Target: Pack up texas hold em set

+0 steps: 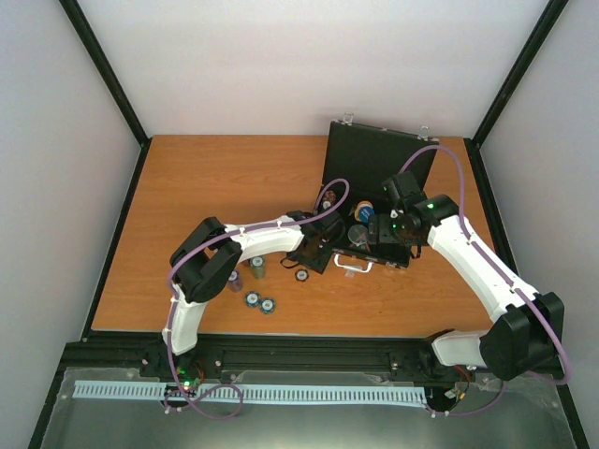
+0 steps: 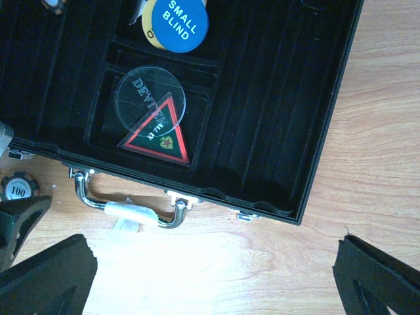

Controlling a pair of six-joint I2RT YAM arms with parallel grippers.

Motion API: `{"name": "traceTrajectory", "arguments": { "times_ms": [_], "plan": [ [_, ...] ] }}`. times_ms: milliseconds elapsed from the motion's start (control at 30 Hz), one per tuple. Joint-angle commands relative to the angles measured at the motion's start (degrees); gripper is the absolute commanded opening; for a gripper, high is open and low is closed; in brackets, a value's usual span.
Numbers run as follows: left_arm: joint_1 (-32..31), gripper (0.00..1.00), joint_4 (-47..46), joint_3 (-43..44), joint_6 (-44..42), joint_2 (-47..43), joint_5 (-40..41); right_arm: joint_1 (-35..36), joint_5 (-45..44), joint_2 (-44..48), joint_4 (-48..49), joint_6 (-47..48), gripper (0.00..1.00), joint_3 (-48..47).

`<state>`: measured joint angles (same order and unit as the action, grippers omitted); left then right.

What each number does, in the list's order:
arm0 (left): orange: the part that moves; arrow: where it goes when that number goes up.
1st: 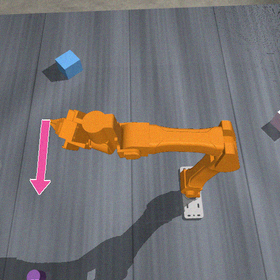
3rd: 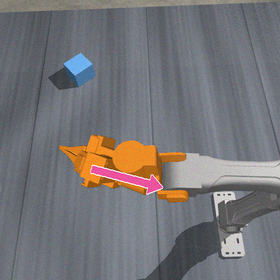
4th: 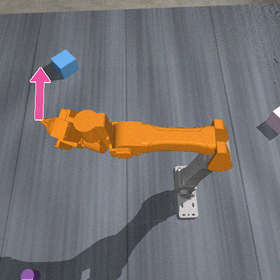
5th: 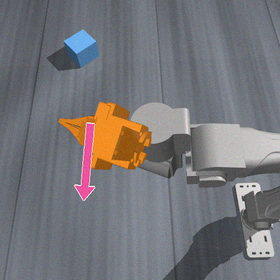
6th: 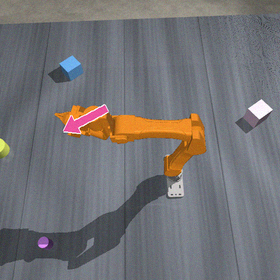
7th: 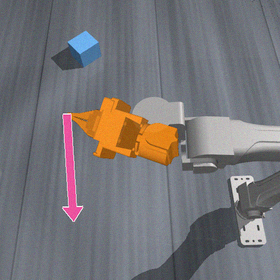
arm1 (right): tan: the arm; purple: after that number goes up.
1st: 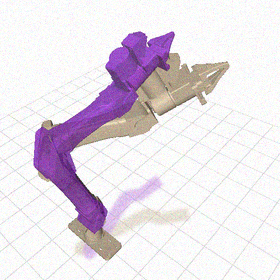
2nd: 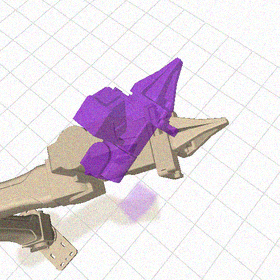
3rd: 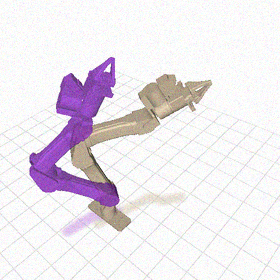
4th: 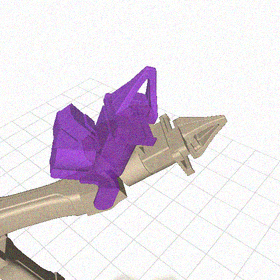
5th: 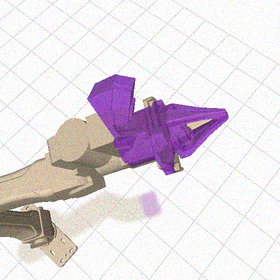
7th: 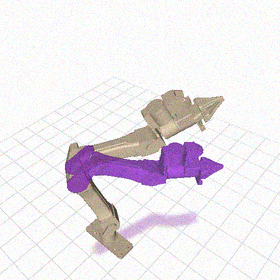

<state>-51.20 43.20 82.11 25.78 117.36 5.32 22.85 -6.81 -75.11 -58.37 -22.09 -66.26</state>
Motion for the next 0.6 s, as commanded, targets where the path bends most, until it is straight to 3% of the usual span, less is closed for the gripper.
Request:
{"name": "traceTrajectory", "arguments": {
  "times_ms": [0,133,233,567],
  "plan": [
    [-0.3,0.59,2.8,-1.6,0.2,3.2,-1.0,-0.5,-0.2,1.1,0.2,-0.6,1.0,0.4],
    [-0.3,0.55,3.2,-1.8,0.0,3.1,-0.7,-0.6,-0.4,1.3,0.2,-0.7,1.0,0.4],
    [-0.3,0.46,3.8,-1.8,-0.1,2.9,-0.1,-0.5,-0.3,1.3,0.2,-0.8,1.0,0.4],
    [-0.3,0.42,5.6,-0.2,-0.4,3.0,2.7,-0.5,-0.6,1.1,0.3,-0.4,1.0,0.0]
  ]
}}
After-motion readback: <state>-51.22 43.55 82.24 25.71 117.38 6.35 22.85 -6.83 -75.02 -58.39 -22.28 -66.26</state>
